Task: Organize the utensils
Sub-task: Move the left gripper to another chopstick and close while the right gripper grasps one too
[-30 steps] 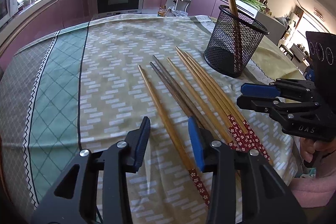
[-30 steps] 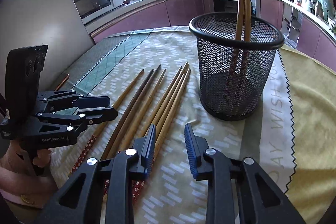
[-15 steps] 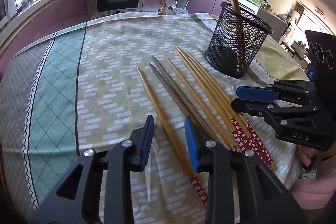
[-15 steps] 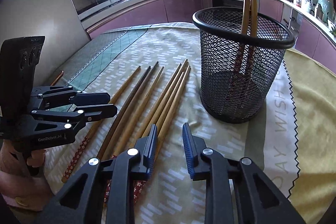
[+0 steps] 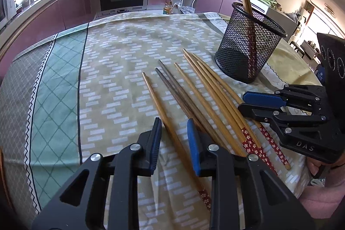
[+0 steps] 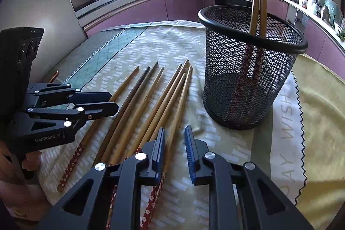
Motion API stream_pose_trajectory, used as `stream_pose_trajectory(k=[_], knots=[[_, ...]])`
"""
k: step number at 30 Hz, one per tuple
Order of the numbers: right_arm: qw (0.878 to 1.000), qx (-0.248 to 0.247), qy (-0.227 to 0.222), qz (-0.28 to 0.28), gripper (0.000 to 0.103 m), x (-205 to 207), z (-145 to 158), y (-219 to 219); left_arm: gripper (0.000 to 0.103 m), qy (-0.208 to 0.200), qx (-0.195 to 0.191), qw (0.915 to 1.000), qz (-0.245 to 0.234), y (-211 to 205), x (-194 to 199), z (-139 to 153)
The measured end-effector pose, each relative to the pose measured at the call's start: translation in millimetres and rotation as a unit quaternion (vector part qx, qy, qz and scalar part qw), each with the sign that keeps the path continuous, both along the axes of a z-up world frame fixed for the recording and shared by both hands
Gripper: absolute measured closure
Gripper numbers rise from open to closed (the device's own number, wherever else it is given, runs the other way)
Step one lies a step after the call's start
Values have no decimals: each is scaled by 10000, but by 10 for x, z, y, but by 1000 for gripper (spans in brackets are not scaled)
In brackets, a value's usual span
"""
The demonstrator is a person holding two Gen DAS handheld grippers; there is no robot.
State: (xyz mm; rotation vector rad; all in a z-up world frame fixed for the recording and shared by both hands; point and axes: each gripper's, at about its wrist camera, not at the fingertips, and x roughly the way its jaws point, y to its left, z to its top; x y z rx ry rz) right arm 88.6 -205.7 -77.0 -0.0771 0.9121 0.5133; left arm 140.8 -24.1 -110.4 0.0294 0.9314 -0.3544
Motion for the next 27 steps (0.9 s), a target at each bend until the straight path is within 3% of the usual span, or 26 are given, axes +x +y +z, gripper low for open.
stream_pose_trajectory(k=[4, 6, 10, 18, 27], knots=[[10000, 54, 18, -77, 91, 40, -3, -13, 81, -26, 48, 10000, 66, -28, 16, -8], [9998, 133, 52, -118, 95, 52, -4, -44, 89, -62, 134, 9998, 144, -42, 20, -10], [9993, 293, 106, -215, 97, 58, -2, -138, 94, -39, -22, 9996, 290, -1, 17, 2], [9986, 530, 23, 27, 97, -59, 92, -215, 95, -99, -266, 9994, 173, 23, -145, 90], [9989, 192, 209, 386, 96, -65, 37, -72, 94, 179, -215, 9994, -197, -95, -150, -16]])
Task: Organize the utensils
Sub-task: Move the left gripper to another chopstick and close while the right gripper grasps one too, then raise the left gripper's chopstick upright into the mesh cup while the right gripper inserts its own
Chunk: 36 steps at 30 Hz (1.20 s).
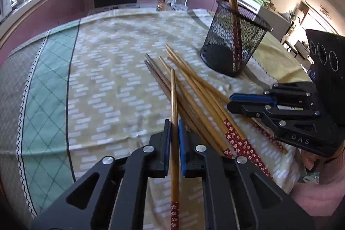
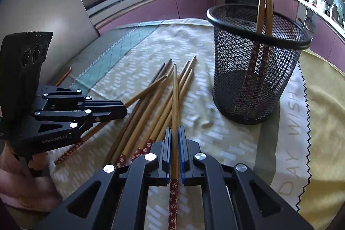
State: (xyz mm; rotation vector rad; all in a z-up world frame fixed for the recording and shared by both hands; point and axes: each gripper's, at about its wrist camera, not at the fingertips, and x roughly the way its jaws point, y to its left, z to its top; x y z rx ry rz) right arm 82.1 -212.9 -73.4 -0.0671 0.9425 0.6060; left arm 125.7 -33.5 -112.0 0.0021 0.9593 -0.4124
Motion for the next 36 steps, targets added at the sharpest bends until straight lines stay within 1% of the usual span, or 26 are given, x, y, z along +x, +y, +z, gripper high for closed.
stream_pose_trajectory(k=[2, 4, 7, 10, 12, 15, 19, 21, 26, 29, 36], knots=[[10000, -28, -8, 3, 96, 11, -9, 15, 94, 42, -57, 10000, -34, 16, 11, -6], [10000, -50, -5, 23, 96, 37, -15, 41, 91, 67, -68, 9999, -124, 13, 19, -2], [10000, -62, -13, 46, 95, 99, -23, 78, 90, 58, 11, 9998, -197, -20, 26, 5], [9999, -66, -27, 72, 97, 133, -23, 87, 91, 40, 92, 9997, -204, -48, 44, 9], [9999, -68, -52, 58, 97, 128, -13, 73, 95, 33, 143, 9998, -137, -48, 55, 12], [9999, -7, -132, 36, 97, 95, 42, 33, 95, -1, 53, 10000, -83, -23, 49, 53], [9992, 200, -349, 36, 97, 16, 221, -66, 95, -171, -193, 9995, -155, 23, 3, 221], [9985, 290, -473, 6, 97, -7, 327, -129, 95, -312, -230, 9991, -164, 28, -27, 344], [9957, 534, -756, -63, 97, -76, 548, -254, 95, -508, -551, 9968, -269, 73, -88, 621], [9940, 627, -892, -112, 97, -122, 640, -323, 95, -635, -757, 9944, -371, 115, -134, 784], [9895, 838, -1143, -279, 97, -195, 817, -509, 95, -894, -1074, 9890, -479, 191, -291, 1104]])
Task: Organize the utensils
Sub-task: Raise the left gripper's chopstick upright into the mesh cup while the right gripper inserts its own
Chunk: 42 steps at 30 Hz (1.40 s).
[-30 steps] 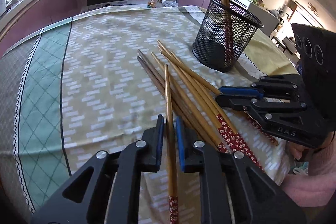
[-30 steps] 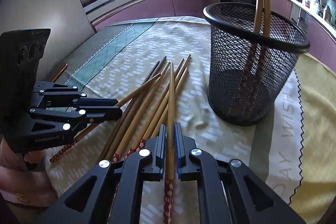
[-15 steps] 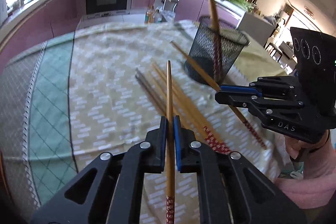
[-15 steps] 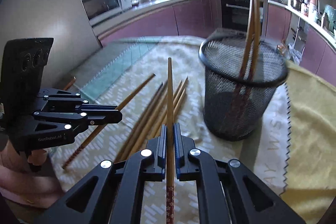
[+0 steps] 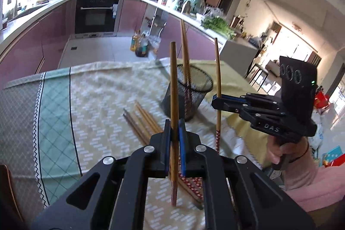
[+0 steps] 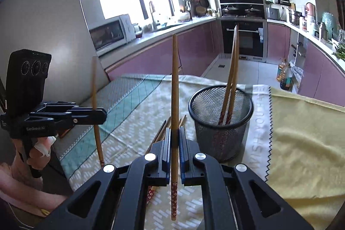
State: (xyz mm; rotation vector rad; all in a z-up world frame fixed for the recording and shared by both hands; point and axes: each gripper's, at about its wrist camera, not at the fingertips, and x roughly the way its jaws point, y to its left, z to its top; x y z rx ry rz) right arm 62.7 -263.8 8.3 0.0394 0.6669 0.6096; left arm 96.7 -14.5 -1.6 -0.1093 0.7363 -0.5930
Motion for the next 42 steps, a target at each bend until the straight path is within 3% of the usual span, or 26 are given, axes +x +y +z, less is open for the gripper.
stream_pose_trajectory(k=[8, 21, 34, 42], knots=[[9994, 222, -240, -146, 97, -12, 173, -121, 95, -264, -392, 9988, -99, 42, -39, 302], [9961, 449, -631, -424, 97, 174, 494, -273, 95, -766, -702, 9945, -129, -274, 335, 778], [9898, 556, -1146, -644, 97, 393, 800, -308, 95, -1200, -630, 9907, -123, -563, 592, 1109], [9892, 443, -1121, -832, 97, 609, 722, -264, 95, -1236, -408, 9914, -109, -733, 700, 1085]])
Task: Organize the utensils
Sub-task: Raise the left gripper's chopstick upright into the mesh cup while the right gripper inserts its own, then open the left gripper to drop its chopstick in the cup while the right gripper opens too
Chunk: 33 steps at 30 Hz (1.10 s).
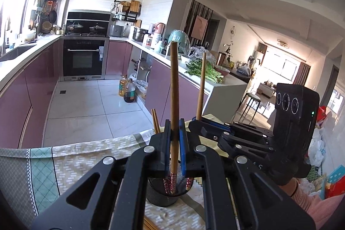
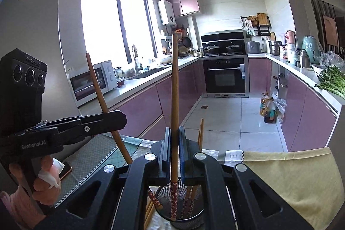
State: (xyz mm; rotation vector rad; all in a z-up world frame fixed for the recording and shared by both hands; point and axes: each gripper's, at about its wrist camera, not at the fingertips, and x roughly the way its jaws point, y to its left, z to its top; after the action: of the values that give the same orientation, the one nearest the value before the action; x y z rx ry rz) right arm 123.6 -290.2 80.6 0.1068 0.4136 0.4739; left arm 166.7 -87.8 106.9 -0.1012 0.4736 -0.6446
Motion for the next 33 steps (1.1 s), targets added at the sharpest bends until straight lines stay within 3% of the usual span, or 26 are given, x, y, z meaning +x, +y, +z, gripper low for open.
stream_pose_trajectory(k=[22, 33], knots=[[9977, -201, 630, -165, 97, 241, -477, 124, 95, 583, 750, 9954, -144, -227, 297, -596], [9948, -329, 953, -140, 97, 283, -614, 194, 95, 918, 934, 9909, -294, -308, 431, -775]])
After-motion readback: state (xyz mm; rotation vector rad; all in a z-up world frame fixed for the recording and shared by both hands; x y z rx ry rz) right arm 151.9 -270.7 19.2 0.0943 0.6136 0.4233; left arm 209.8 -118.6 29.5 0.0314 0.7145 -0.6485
